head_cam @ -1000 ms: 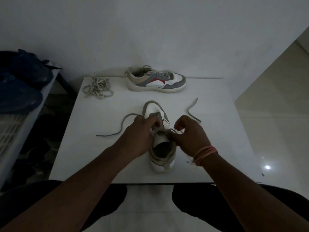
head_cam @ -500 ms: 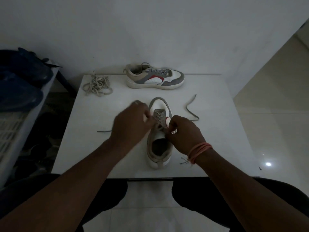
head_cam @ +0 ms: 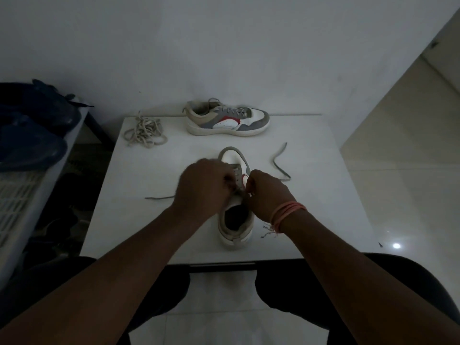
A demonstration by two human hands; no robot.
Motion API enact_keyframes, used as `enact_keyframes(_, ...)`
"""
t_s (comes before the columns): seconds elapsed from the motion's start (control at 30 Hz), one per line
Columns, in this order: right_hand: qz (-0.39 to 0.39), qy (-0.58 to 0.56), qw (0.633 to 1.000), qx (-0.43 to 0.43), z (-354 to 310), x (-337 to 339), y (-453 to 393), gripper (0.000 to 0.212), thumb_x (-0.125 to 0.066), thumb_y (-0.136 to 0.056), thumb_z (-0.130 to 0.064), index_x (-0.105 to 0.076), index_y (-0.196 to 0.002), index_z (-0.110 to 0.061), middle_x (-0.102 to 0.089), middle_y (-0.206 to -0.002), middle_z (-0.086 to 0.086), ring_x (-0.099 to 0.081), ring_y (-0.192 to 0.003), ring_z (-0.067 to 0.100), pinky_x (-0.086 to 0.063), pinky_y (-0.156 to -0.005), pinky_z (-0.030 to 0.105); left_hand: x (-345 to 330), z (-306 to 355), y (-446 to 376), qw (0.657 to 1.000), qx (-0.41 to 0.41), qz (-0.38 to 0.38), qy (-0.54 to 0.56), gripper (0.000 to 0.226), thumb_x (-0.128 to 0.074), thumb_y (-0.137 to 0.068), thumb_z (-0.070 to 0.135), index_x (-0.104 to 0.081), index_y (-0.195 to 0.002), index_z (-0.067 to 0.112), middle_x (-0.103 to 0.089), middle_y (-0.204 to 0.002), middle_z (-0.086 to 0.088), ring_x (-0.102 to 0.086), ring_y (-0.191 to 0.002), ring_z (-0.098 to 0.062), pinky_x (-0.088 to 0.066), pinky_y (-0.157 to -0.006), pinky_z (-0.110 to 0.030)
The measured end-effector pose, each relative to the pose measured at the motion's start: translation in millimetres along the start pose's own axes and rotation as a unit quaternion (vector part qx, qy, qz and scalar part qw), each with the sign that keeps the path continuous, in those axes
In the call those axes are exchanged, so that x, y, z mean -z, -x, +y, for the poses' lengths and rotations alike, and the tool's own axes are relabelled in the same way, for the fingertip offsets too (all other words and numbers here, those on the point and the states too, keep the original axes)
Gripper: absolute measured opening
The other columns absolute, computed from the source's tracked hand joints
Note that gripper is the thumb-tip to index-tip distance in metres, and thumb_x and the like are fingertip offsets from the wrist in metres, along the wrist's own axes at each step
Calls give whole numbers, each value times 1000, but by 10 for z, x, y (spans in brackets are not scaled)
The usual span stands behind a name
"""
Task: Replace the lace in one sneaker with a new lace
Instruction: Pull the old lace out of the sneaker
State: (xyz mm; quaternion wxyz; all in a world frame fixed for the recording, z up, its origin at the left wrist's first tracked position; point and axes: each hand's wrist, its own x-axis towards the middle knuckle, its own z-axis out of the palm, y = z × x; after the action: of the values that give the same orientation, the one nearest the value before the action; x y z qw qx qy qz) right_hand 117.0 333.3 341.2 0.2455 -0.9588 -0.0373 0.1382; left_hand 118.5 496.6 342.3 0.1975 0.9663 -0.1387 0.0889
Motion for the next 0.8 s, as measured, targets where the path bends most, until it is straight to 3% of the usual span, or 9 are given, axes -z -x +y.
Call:
enact_keyframes(0.17,6,-3,1000,-23,21,-20,24,17,-65,-90,-26,-57,-101,-15,-63,-103,7,-60,-90,26,-42,-73,29,257,-396,-173,952,269,59,135,5,-73,-84,27,-69,-81,25,-69,-84,13,-65,-87,-12,-44,-75,-28)
enact_keyframes(0.3,2,-13,999,-30,9,0,51,23,-66,-91,-32,-58,-105,-16,-59,-106,7,-59,-92,26,-46,-76,31,166,-154,-52,994,86,-62,14,49,-71,-75,38,-60,-122,32,-63,-123,3,-56,-116,-26,-46,-97,-42)
enact_keyframes(0.4,8,-21,999,-38,8,21,55,26,-66,-92,-35,-60,-102,-12,-64,-107,8,-61,-98,26,-52,-85,39,34,96,20,987,-59,-60,-137,36,-63,-85,56,-65,-112,33,-67,-112,5,-61,-105,-22,-42,-89,-39)
enact_keyframes(0.53,20,-12,998,-65,-56,-25,67,27,-64,-93,-34,-61,-107,-11,-65,-106,10,-62,-96,28,-52,-84,38,-18,82,17,988,-57,-35,-139,25,-57,-93,43,-75,-94,26,-72,-88,3,-65,-80,-17,-46,-74,-33)
enact_keyframes(0.6,27,-6,997,-75,-81,-64,80,24,-59,-96,-32,-59,-111,-12,-63,-109,12,-62,-97,30,-52,-85,39,72,33,-65,998,51,4,34,14,-60,-91,25,-73,-87,22,-72,-86,4,-65,-79,-14,-48,-73,-31)
enact_keyframes(0.63,29,-6,997,-76,-80,-74,89,24,-56,-98,-31,-59,-112,-13,-63,-111,12,-62,-99,31,-52,-87,40,167,-11,-135,965,155,19,212,13,-60,-92,15,-69,-83,20,-73,-85,5,-66,-80,-14,-49,-74,-29)
enact_keyframes(0.73,29,-15,996,-78,-50,-68,92,23,-54,-99,-32,-59,-111,-12,-64,-112,11,-61,-103,30,-50,-89,40,481,-157,-266,678,339,32,651,25,-43,-102,4,-50,-80,14,-67,-67,0,-66,-63,-18,-53,-64,-30)
enact_keyframes(0.77,25,-12,997,-78,-42,-54,91,22,-54,-99,-30,-58,-111,-12,-65,-112,11,-61,-103,30,-50,-89,40,510,-172,-268,645,366,18,670,25,-40,-103,6,-46,-80,15,-57,-60,-1,-56,-51,-16,-48,-55,-27)
enact_keyframes(0.8,18,-6,997,-75,-51,-48,83,22,-54,-99,-29,-58,-111,-11,-65,-112,11,-61,-103,30,-49,-89,39,515,-169,-252,673,386,2,631,23,-42,-102,10,-45,-80,16,-49,-59,-2,-46,-45,-14,-39,-50,-24)
